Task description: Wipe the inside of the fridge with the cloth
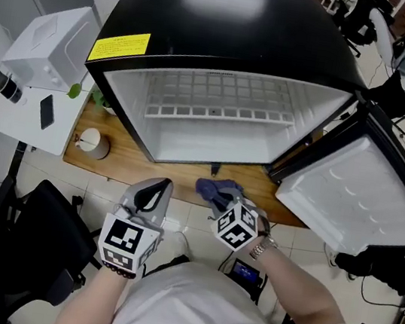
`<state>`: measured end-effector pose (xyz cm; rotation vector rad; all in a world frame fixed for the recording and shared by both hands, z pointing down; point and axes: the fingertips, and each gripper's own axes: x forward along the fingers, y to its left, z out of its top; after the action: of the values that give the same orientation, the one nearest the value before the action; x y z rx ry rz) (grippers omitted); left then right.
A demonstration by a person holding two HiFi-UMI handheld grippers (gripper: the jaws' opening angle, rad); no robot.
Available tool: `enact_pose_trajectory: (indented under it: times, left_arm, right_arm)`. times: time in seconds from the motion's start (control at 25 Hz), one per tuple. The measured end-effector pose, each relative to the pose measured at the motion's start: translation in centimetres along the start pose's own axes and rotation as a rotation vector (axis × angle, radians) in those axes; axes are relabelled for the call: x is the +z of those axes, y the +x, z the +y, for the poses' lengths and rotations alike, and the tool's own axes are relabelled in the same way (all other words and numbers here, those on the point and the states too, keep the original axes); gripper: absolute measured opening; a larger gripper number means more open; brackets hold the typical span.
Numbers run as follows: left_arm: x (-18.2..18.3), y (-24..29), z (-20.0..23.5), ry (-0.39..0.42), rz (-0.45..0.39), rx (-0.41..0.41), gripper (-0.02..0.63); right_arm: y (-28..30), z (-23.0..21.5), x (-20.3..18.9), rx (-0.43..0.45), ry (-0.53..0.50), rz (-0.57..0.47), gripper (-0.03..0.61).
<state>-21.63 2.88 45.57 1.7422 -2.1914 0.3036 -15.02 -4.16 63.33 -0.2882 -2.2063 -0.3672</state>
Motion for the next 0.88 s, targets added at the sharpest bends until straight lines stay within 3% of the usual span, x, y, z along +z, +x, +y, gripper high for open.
enact_pose_trajectory:
  times: [0.24,0.52,0.68,0.88]
  left_arm:
    - [2.0,-0.9,1.5,0.025,-0.038,0.042,0.006]
    - [5.5,-3.0,5.3,0.057,-0.129,0.162,0.006]
    - [7.5,-4.2,7.7,0.073,-0.173,0.221,0.044]
    - [9.5,-5.0,9.2,0.09,-0.213,0.233,0.087]
  right_arm:
    - [-3.4,-1.6,4.3,-0.062,0.082,-0.144,0.071]
    - [-7.6,-2.7,11.1,-0.096,0.152,-0.345,0.067]
    - [-10.8,-3.2,16.2,-0.115,0.166,-0.504,0.066]
    - [-14.2,-3.4,21.7,-0.124,0.174,-0.66,0.066]
